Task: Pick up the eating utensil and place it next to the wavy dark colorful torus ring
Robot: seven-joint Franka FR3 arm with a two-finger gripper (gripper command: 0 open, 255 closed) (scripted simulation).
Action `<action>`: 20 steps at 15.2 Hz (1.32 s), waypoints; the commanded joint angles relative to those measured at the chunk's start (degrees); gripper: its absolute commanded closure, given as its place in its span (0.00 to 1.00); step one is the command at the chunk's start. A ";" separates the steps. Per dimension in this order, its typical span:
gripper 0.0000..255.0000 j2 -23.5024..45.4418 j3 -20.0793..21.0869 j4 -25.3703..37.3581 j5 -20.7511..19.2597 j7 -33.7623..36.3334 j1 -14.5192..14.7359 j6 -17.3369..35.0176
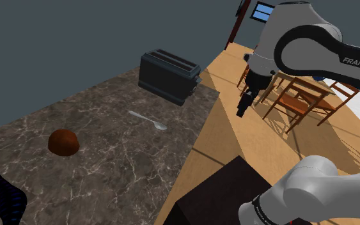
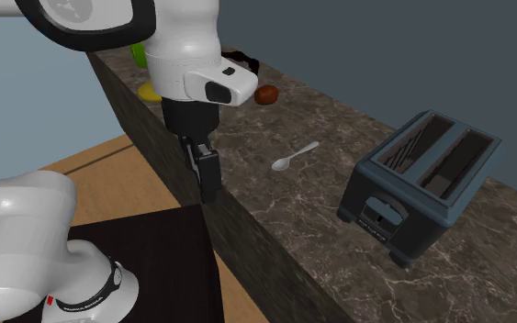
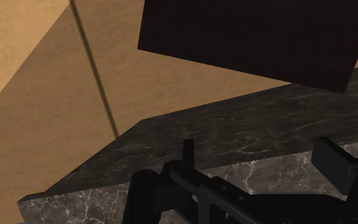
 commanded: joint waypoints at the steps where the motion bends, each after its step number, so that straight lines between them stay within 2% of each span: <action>1: 0.00 0.00 0.00 0.00 0.00 0.00 0.00 0.00; 11: 0.00 21.70 2.29 8.95 4.39 0.64 2.66 10.85; 20: 0.00 41.34 4.60 22.50 7.01 0.51 4.81 15.53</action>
